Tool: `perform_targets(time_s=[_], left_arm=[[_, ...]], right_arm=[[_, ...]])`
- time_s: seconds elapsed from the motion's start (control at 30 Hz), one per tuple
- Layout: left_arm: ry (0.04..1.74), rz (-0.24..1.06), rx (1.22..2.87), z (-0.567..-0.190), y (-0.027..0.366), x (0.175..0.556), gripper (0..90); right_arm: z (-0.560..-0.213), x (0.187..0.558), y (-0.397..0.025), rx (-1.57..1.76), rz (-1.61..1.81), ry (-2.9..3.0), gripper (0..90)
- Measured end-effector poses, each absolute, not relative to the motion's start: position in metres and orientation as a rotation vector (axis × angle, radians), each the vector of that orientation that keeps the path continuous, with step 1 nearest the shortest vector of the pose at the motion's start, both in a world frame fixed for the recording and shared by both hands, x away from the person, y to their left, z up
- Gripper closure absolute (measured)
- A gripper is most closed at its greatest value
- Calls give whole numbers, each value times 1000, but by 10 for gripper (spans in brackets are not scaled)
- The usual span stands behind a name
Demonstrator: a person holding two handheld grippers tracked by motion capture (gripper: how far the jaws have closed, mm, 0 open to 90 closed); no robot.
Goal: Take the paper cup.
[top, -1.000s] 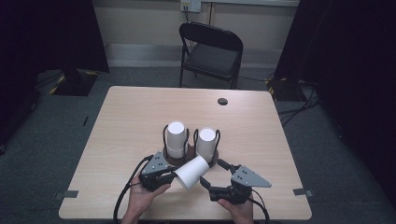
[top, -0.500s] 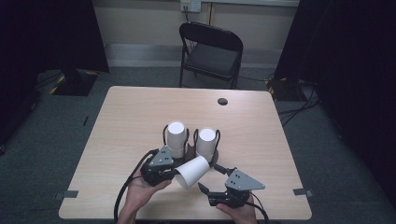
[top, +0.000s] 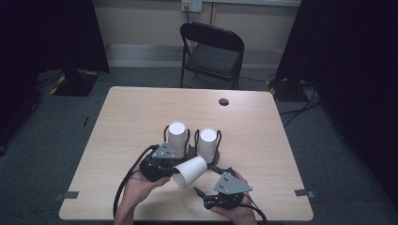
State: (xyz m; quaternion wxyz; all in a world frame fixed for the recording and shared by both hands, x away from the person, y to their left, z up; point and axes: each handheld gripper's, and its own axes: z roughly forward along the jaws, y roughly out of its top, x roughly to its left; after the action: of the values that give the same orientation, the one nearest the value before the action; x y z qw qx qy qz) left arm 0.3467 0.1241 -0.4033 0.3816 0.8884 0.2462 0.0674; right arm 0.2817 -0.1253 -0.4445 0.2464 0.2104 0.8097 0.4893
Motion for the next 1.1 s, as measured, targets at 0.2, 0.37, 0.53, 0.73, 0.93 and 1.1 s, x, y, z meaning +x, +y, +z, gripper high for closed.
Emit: perform_targets(time_s=[0.2, 0.37, 0.53, 0.73, 0.93, 1.1], left_arm=[[596, 120, 2352, -400, 118, 351, 850], [594, 116, 2377, -399, 115, 352, 849], [585, 106, 2411, -398, 113, 354, 849], [585, 92, 2417, -397, 111, 355, 852], [586, 83, 2402, -397, 109, 355, 860], [551, 63, 2386, -395, 104, 352, 868]], right_arm=[[-445, 278, -120, 517, 1276, 2171, 189], [-446, 278, -115, 471, 1224, 2201, 173], [-445, 278, -112, 442, 1209, 2207, 165], [-443, 278, -104, 360, 1155, 2211, 132], [-443, 278, -93, 279, 1123, 2224, 122], [-442, 279, -84, 232, 1122, 2225, 144]])
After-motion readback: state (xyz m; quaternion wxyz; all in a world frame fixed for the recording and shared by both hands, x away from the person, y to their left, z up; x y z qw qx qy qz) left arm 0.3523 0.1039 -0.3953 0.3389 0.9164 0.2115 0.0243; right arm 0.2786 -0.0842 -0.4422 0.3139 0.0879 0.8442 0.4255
